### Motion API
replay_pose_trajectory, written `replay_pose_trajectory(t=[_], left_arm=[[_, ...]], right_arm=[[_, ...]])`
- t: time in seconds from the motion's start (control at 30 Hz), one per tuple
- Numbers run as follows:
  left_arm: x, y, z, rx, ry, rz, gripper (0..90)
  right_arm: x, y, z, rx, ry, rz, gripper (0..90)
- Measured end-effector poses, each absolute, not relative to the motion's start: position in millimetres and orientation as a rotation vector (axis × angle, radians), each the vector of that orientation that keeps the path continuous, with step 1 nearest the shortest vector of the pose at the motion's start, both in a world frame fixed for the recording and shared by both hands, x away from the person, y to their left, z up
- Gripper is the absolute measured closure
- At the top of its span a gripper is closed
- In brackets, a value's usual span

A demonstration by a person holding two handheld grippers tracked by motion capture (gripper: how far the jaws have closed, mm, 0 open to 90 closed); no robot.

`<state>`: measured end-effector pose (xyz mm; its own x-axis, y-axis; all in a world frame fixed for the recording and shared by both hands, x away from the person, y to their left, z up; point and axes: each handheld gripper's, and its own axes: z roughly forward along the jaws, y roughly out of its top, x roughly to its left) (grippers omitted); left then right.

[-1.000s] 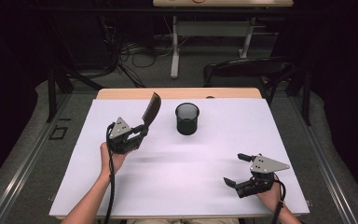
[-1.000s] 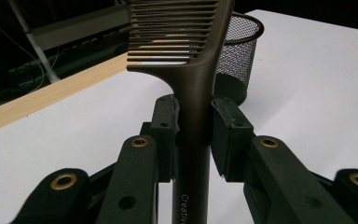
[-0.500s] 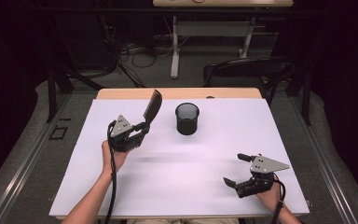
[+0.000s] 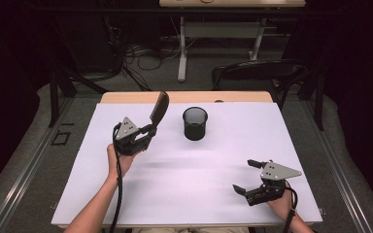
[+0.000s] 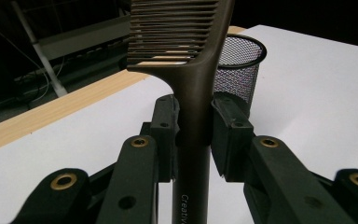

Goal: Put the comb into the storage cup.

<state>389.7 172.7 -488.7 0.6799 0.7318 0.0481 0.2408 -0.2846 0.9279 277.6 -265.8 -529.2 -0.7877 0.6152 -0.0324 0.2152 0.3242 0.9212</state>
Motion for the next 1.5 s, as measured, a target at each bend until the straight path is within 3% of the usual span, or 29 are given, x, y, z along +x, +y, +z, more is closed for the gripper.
replay_pose_trajectory(t=[1.5], left_arm=[[412, 147, -466, 1.773, 0.779, 0.584, 72.2]], right_arm=[[278, -265, -529, 0.742, 2.219, 1.457, 0.0]])
